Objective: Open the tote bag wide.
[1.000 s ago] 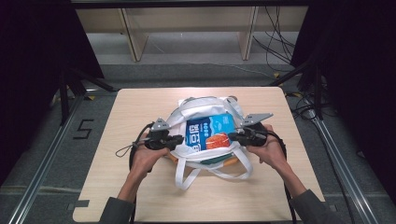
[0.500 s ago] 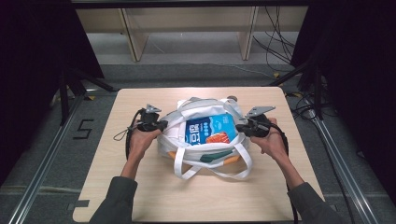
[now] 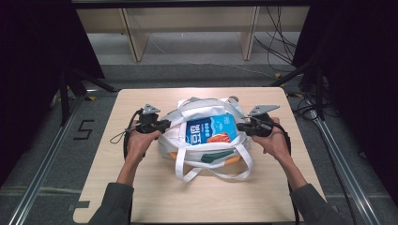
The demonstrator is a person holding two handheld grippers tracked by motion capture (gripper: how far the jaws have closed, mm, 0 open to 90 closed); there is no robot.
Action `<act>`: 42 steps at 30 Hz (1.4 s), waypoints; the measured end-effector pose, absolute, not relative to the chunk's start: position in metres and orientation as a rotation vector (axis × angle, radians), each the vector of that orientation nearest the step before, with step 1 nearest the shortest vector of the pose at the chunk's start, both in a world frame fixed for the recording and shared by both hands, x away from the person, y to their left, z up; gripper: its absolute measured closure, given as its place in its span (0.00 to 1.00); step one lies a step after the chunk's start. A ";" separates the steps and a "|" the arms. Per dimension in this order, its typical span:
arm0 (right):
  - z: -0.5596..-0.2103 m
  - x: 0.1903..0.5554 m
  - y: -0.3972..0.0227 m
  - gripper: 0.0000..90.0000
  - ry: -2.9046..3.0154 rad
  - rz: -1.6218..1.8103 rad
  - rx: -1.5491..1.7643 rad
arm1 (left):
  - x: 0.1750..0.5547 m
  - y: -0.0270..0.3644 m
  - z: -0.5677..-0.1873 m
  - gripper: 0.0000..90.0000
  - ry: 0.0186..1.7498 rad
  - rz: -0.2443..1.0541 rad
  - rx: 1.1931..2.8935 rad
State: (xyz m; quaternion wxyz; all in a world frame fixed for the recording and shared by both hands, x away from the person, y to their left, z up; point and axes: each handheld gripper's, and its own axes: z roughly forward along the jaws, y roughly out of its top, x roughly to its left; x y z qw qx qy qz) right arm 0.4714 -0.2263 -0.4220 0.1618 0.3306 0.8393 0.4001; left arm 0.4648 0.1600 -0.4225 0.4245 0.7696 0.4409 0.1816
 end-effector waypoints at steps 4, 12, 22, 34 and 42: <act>-0.416 0.469 -0.227 0.99 2.395 1.154 0.953 | 0.462 0.160 -0.419 0.87 1.089 0.416 1.909; -0.411 0.466 -0.228 0.93 2.383 1.179 0.943 | 0.449 0.155 -0.413 0.73 1.033 0.364 1.838; -0.410 0.461 -0.225 0.83 2.361 1.205 0.983 | 0.433 0.148 -0.409 0.60 0.970 0.346 1.838; -0.407 0.455 -0.225 0.67 2.356 1.218 1.002 | 0.417 0.134 -0.403 0.47 0.903 0.299 1.857; -0.403 0.451 -0.225 0.58 2.337 1.226 0.976 | 0.409 0.125 -0.401 0.39 0.878 0.303 1.865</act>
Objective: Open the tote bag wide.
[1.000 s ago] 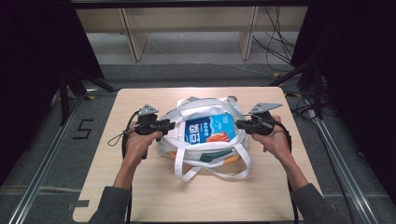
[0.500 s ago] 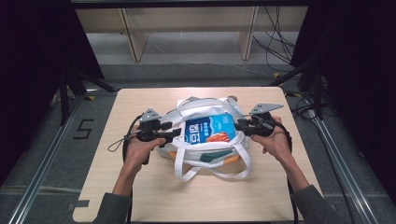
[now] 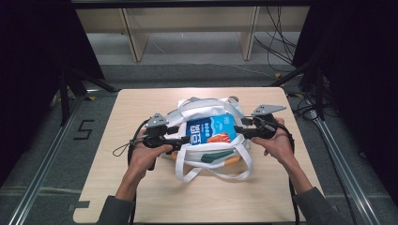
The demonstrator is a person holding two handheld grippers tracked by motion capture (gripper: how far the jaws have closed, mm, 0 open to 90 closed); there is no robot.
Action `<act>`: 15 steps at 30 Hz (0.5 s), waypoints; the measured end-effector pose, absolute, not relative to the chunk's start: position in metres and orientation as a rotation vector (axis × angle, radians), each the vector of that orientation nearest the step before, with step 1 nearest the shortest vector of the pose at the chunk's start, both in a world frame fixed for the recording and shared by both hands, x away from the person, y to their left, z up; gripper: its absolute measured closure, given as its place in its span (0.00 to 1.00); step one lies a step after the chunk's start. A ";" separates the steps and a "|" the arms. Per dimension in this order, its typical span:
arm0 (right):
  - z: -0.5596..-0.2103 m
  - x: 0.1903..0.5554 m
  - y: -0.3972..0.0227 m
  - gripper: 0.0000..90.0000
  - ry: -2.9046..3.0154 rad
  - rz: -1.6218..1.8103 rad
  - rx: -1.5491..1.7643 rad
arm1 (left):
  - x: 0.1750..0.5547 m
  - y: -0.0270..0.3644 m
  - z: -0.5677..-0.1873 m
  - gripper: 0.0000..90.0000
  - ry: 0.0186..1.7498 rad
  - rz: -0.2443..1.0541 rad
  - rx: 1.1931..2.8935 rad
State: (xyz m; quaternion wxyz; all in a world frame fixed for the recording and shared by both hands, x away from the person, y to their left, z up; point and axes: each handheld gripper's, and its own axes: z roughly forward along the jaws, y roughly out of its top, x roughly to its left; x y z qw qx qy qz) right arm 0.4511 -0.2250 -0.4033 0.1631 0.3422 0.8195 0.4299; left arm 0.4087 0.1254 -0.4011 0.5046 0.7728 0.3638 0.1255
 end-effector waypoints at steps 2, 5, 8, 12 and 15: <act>-0.403 0.450 -0.224 0.55 2.325 1.239 0.978 | 0.408 0.125 -0.402 0.38 0.894 0.299 1.861; -0.401 0.449 -0.225 0.53 2.327 1.228 0.949 | 0.407 0.125 -0.401 0.35 0.896 0.298 1.867; -0.400 0.447 -0.224 0.50 2.329 1.238 0.987 | 0.406 0.125 -0.401 0.34 0.886 0.311 1.871; -0.401 0.446 -0.225 0.47 2.304 1.255 0.959 | 0.402 0.121 -0.403 0.32 0.887 0.297 1.880; -0.400 0.443 -0.224 0.46 2.302 1.268 0.984 | 0.400 0.121 -0.402 0.31 0.869 0.305 1.896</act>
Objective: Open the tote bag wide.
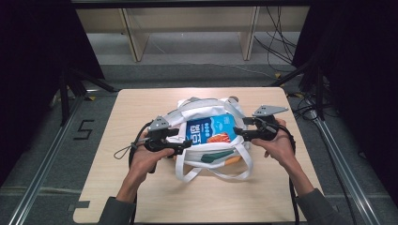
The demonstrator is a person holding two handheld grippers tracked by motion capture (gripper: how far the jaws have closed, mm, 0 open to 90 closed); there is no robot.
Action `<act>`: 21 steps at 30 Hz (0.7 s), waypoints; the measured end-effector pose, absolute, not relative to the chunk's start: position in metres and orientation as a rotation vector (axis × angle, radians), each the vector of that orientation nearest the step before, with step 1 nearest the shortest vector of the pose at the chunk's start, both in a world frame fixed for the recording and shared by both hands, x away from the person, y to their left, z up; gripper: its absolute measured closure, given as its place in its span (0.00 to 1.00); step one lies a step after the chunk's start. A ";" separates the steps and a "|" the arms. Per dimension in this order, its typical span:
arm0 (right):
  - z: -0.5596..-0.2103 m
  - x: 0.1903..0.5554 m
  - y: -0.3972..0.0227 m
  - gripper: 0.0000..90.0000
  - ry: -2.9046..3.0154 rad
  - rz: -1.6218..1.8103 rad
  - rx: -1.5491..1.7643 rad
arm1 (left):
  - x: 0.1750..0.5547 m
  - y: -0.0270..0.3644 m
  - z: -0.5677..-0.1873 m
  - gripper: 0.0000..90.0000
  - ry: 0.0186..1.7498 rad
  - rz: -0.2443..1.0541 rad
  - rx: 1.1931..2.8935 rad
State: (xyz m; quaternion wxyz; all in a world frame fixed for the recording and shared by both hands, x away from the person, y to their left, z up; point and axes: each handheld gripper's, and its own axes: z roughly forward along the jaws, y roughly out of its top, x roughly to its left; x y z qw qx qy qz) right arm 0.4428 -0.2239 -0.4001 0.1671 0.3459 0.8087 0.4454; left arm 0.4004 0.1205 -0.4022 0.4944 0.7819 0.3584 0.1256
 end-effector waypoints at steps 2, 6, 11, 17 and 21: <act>-0.399 0.441 -0.224 0.45 2.305 1.270 0.979 | 0.399 0.119 -0.403 0.31 0.882 0.300 1.876; -0.399 0.437 -0.225 0.45 2.304 1.273 0.955 | 0.397 0.118 -0.403 0.30 0.870 0.308 1.887; -0.401 0.432 -0.228 0.44 2.303 1.277 0.984 | 0.393 0.115 -0.403 0.29 0.863 0.306 1.896; -0.400 0.427 -0.234 0.43 2.317 1.279 0.955 | 0.387 0.114 -0.400 0.28 0.857 0.325 1.904; -0.400 0.422 -0.234 0.42 2.322 1.294 0.974 | 0.384 0.115 -0.399 0.28 0.853 0.327 1.906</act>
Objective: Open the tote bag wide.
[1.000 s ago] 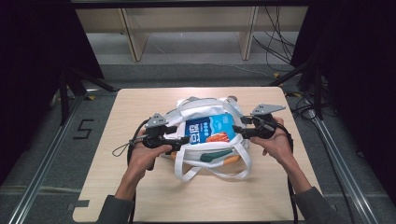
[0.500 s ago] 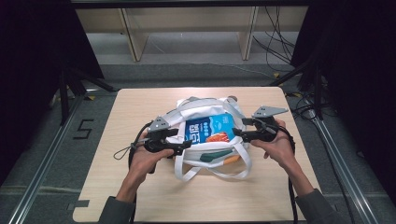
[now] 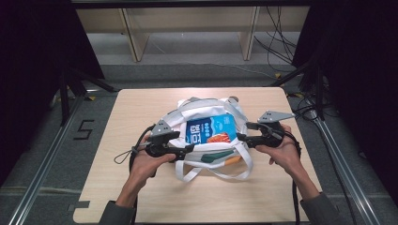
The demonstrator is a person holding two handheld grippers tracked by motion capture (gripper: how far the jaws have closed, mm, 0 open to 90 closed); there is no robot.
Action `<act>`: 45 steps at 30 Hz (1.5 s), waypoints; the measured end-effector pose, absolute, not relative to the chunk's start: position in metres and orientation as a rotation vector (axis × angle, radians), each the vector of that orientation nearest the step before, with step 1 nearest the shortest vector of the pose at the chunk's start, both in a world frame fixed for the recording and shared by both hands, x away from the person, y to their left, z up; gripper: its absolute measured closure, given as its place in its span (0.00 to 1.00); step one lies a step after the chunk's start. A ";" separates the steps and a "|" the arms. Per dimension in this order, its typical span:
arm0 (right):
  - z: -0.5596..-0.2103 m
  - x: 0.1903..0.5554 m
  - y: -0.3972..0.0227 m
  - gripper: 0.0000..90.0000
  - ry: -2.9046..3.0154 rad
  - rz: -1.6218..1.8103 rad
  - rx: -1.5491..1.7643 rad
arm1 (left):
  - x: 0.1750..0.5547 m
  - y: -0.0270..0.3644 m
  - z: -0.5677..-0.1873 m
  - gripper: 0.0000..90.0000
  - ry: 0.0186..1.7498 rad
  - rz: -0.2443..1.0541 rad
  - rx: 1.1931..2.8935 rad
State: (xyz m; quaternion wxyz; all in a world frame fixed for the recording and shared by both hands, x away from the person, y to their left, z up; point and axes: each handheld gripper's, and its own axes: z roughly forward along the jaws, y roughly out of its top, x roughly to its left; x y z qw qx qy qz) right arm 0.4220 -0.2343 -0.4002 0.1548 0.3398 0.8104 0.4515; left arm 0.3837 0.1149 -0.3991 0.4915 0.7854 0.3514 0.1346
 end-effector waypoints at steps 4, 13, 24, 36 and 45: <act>-0.401 0.417 -0.234 0.42 2.312 1.307 0.973 | 0.379 0.118 -0.399 0.28 0.841 0.329 1.901; -0.407 0.403 -0.241 0.40 2.329 1.297 0.974 | 0.364 0.131 -0.406 0.27 0.843 0.351 1.914; -0.418 0.390 -0.250 0.38 2.338 1.283 0.985 | 0.349 0.135 -0.420 0.26 0.826 0.345 1.934; -0.425 0.381 -0.260 0.38 2.333 1.269 1.001 | 0.334 0.142 -0.427 0.25 0.830 0.357 1.922; -0.434 0.367 -0.268 0.37 2.321 1.283 0.972 | 0.317 0.152 -0.446 0.25 0.854 0.353 1.899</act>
